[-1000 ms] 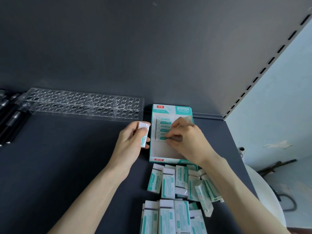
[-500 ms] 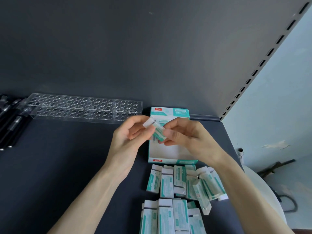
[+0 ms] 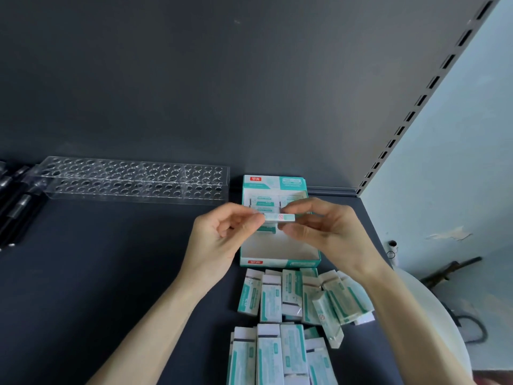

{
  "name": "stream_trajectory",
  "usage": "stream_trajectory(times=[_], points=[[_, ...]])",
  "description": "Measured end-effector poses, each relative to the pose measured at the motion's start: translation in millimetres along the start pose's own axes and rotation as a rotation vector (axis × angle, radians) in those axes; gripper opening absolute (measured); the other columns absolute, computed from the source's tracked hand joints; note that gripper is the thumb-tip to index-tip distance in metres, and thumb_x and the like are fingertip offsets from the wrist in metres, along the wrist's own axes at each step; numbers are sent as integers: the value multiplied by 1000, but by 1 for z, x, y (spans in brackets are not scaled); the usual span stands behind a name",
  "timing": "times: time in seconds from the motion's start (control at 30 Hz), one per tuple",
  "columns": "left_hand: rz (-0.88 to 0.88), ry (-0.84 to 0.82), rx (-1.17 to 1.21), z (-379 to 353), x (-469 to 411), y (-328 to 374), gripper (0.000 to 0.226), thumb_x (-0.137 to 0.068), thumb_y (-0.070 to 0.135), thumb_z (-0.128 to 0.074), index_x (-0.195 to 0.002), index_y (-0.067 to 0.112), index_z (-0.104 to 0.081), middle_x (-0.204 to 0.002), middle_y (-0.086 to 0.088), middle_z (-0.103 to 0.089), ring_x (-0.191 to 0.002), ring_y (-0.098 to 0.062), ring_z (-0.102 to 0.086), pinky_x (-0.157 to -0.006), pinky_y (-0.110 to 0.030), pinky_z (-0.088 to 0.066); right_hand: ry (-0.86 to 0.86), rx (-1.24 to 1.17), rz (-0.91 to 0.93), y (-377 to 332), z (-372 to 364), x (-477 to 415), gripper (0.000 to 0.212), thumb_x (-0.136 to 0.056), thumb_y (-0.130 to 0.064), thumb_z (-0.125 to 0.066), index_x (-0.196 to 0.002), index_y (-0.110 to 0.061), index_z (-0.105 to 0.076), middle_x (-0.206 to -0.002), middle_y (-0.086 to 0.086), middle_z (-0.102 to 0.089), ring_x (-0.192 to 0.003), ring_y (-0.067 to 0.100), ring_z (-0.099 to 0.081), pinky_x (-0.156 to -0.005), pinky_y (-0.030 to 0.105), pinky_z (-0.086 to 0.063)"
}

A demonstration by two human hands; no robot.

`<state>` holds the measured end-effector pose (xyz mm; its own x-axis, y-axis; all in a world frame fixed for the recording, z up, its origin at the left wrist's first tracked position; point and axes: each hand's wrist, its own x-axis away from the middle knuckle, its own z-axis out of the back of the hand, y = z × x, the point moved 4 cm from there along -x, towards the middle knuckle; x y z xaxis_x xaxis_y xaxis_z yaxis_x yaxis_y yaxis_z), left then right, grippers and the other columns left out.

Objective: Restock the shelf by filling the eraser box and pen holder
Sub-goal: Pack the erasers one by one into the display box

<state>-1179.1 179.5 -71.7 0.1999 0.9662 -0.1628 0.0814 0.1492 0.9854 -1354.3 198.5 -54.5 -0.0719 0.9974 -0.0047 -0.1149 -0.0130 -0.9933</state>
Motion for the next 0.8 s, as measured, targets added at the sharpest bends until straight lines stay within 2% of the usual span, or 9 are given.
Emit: stream_trajectory(times=[0.07, 0.2, 0.4, 0.47, 0.53, 0.6, 0.63, 0.7, 0.8], points=[[-35, 18, -74, 1, 1, 1, 14, -75, 28, -66, -81, 16, -70, -77, 2, -72, -72, -5, -65, -67, -15, -49, -2, -6, 1, 1, 0, 1, 19, -79, -2, -66, -93, -13, -68, -89, 10, -73, -77, 26, -71, -78, 34, -57], [-31, 29, -47, 1, 0, 1, 17, -73, 20, -69, -86, 11, -71, -81, 0, -72, -66, -4, -63, -63, -14, -49, 28, -45, 19, 1, 1, 1, 16, -81, 4, -63, -92, -8, -63, -81, 8, -72, -62, 24, -68, -64, 27, -56], [10, 20, -80, -2, 1, -3, 11, -74, 18, -70, -84, 12, -72, -73, 5, -71, -59, -3, -58, -59, -14, -47, 10, 290, 163, 2, 2, 3, 32, -69, -4, -80, -95, -20, -68, -94, 0, -66, -79, 21, -61, -79, 32, -54], [18, 18, -127, -2, 1, -6, 19, -74, 27, -75, -89, 16, -72, -81, 6, -72, -68, -5, -62, -63, -18, -49, 18, 365, 249, -2, 2, 3, 30, -70, -3, -79, -95, -18, -70, -95, -4, -64, -78, 19, -61, -77, 30, -54], [16, 6, -293, 1, 3, -9, 44, -70, 50, -76, -103, 22, -68, -97, 10, -68, -86, -6, -59, -72, -17, -45, 46, 450, 292, -4, 8, 3, 27, -73, -3, -77, -97, -15, -71, -92, -7, -64, -74, 16, -61, -75, 24, -54], [40, -28, -466, 3, 5, -11, 61, -65, 61, -74, -117, 35, -54, -115, 23, -52, -107, 8, -48, -87, -10, -36, 97, 591, 287, -4, 19, 3, 23, -75, -6, -76, -97, -12, -72, -87, -10, -62, -73, 13, -58, -73, 21, -52], [75, -53, -488, 2, 6, -11, 65, -65, 57, -77, -119, 43, -43, -118, 31, -43, -111, 18, -40, -91, -8, -31, 123, 684, 273, -3, 25, 3, 20, -76, -10, -76, -95, -11, -73, -84, -11, -61, -73, 11, -57, -73, 21, -50], [132, -100, -472, -1, 10, -12, 73, -67, 41, -81, -117, 52, -29, -112, 42, -32, -101, 37, -27, -85, 4, -25, 149, 856, 256, 0, 31, 3, 18, -77, -16, -76, -95, -13, -73, -86, -10, -64, -77, 7, -55, -74, 25, -49], [100, -144, -510, -2, 10, -16, 79, -68, 34, -82, -122, 53, -28, -111, 44, -32, -98, 40, -26, -77, 11, -23, 136, 1014, 297, 2, 28, 1, 17, -76, -19, -76, -92, -14, -74, -94, -4, -71, -87, 19, -59, -73, 35, -51]])
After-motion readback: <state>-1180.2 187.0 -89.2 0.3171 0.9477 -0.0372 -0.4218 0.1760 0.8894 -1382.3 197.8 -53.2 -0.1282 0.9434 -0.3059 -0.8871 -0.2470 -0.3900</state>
